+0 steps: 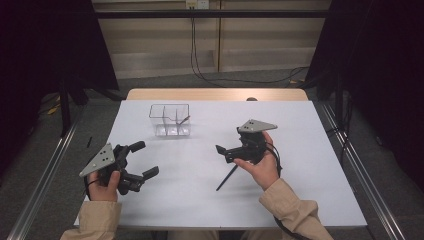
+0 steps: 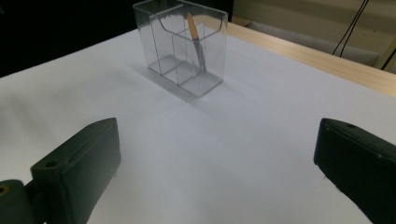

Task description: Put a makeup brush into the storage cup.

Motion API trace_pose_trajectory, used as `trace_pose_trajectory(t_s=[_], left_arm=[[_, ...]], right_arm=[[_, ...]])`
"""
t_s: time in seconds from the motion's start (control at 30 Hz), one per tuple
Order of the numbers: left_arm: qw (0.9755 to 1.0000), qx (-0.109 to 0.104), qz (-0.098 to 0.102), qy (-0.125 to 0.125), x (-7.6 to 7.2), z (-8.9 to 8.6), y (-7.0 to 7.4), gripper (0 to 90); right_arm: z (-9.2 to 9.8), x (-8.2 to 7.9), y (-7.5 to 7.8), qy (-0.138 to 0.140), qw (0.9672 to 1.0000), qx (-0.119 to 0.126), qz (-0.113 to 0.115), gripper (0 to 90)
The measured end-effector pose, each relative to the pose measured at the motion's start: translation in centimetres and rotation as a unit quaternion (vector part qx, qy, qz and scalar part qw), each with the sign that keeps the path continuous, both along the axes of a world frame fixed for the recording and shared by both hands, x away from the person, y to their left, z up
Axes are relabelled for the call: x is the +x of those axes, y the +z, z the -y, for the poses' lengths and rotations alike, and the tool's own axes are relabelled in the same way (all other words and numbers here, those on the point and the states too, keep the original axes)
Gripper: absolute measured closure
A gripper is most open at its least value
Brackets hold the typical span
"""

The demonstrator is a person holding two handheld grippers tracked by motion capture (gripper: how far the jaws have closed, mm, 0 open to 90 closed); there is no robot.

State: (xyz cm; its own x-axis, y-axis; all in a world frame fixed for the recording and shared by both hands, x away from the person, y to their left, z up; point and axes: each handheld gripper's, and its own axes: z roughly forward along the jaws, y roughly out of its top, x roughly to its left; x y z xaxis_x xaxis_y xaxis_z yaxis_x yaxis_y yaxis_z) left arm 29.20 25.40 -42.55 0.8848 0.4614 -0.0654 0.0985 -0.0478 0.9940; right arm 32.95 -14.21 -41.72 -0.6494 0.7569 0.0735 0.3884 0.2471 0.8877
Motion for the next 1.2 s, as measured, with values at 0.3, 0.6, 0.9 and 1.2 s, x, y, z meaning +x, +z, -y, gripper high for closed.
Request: trace_pose_trajectory(t_s=[0.3, 0.6, 0.9, 1.2], left_arm=[[1.0000, 0.002, -0.004, -0.002, 0.0, 0.1, 0.0, 1.0], [1.0000, 0.002, -0.005, -0.005, 0.1, 0.2, -0.1, 1.0], [0.9999, 0.004, -0.010, -0.008, 0.2, 0.3, -0.2, 1.0], [0.9999, 0.003, -0.009, -0.004, 0.2, 0.2, -0.2, 1.0]], right_arm=[[-0.7, 0.7, 0.0, 0.002, 0.9966, -0.047, -0.067, 0.9], [-0.9, 1.3, -0.6, -0.004, 0.9864, -0.097, -0.133, 1.0], [-0.8, 1.9, -0.7, -0.016, 0.9714, -0.150, -0.184, 1.4], [-1.0, 2.1, -1.1, -0.022, 0.9600, -0.175, -0.218, 1.7]])
